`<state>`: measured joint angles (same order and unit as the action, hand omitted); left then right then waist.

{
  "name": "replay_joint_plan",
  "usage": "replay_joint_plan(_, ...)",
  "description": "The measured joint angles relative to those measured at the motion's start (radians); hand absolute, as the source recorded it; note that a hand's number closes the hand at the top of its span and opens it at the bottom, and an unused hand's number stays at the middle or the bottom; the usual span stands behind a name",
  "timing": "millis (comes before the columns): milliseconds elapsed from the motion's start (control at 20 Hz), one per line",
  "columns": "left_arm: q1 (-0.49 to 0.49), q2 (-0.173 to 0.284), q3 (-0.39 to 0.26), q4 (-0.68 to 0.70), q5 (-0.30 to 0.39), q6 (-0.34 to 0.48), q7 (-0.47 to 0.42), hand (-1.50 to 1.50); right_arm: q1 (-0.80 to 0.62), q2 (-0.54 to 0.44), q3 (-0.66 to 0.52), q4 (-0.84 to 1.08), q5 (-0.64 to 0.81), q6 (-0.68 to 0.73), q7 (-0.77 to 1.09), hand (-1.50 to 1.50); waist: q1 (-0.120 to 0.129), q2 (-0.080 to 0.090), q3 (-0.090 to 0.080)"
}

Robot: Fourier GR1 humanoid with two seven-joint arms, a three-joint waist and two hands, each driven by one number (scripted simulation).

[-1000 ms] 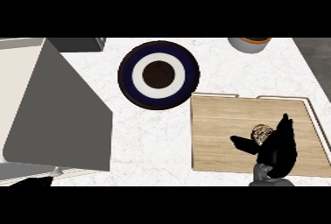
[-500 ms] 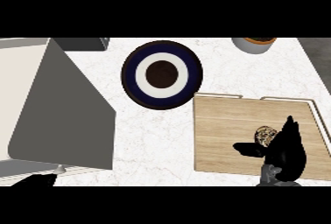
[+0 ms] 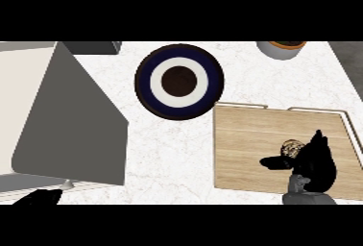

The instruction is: Pick the cupcake from the tray and place it in the plate

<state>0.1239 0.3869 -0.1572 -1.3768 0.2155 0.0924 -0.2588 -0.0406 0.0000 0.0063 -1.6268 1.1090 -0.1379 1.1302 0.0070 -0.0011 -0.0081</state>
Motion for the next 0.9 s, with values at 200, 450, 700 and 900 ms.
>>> replay_joint_plan(200,0.002,0.003,0.007,0.004,0.0,-0.015,-0.004,0.0,-0.01,-0.001,-0.04,0.04,-0.017,0.0,-0.022,1.5,0.001,-0.003,-0.001)
replay_joint_plan(450,-0.009,-0.016,0.012,0.014,-0.013,-0.011,-0.009,0.0,-0.017,-0.004,-0.059,0.065,-0.083,0.01,-0.076,1.5,0.001,-0.009,-0.003)
replay_joint_plan(700,-0.006,-0.021,0.021,0.011,-0.021,-0.021,-0.004,0.0,-0.02,-0.016,-0.06,0.08,-0.099,0.007,-0.109,1.5,0.002,-0.011,-0.004)
replay_joint_plan(900,0.0,-0.022,0.026,-0.001,-0.021,-0.027,0.014,0.0,-0.035,-0.03,-0.053,0.096,-0.056,-0.009,-0.123,1.5,0.002,-0.011,-0.007)
